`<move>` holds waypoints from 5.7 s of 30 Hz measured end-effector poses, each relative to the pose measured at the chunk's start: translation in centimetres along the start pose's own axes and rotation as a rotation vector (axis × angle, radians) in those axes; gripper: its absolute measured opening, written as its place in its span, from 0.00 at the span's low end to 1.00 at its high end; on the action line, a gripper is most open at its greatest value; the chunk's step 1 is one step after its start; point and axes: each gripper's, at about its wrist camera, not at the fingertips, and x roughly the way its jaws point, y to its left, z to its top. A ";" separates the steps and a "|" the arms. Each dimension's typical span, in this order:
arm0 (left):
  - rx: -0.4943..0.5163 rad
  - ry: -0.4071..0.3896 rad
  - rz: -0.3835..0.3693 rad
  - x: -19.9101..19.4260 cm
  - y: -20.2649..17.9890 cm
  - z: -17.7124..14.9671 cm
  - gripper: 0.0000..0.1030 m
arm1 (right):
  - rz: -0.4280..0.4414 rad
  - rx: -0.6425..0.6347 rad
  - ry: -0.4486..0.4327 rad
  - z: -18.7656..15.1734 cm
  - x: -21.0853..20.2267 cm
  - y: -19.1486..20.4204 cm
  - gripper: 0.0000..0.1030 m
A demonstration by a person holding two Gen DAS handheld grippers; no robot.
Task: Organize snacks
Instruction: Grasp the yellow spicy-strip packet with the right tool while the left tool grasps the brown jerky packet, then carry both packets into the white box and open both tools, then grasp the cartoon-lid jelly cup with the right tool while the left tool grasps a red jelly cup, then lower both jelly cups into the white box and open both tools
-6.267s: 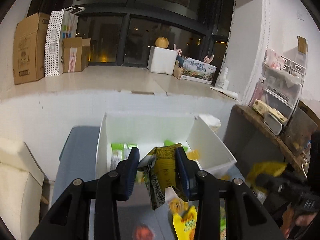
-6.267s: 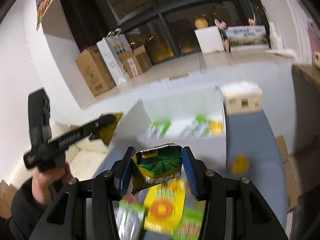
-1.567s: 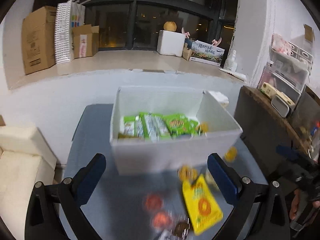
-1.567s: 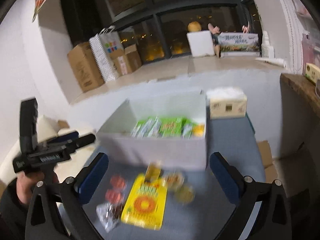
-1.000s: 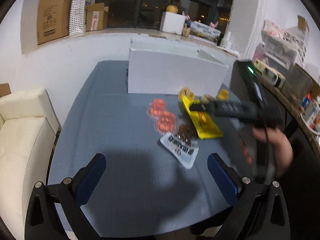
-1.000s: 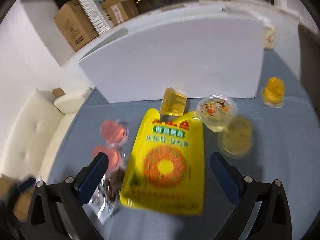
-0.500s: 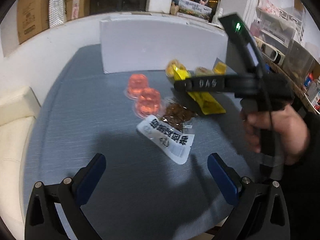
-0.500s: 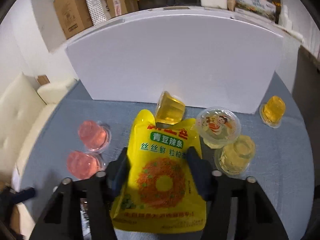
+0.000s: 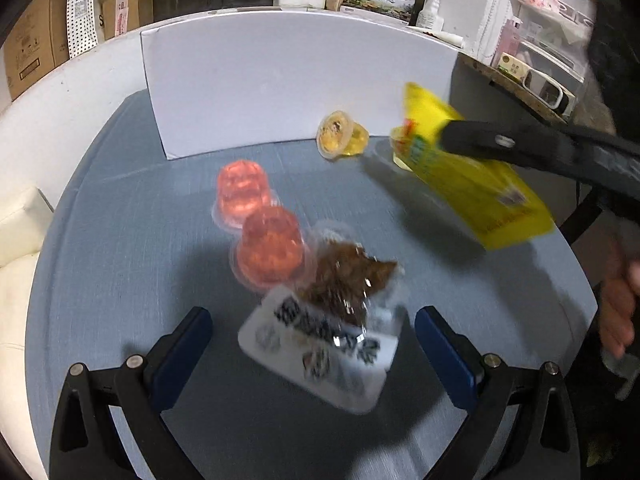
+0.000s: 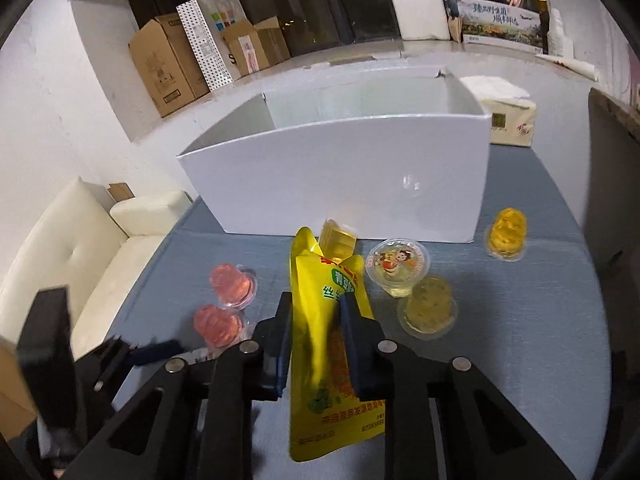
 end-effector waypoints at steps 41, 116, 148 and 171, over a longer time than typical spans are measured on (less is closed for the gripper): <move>0.042 -0.399 0.011 -9.1 2.1 20.3 0.63 | 0.034 -0.045 -0.257 15.0 -6.9 -0.8 0.20; -0.148 -0.136 0.164 -1.4 2.8 2.6 1.00 | 0.025 -0.082 -0.071 1.0 -3.5 -2.1 0.46; -0.008 -0.402 0.017 -9.7 0.5 11.9 0.38 | 0.037 -0.064 -0.211 5.3 -7.6 -0.5 0.45; -0.059 -0.272 0.073 -4.2 4.1 18.5 1.00 | -0.055 -0.026 -0.195 12.3 -3.4 -4.6 1.00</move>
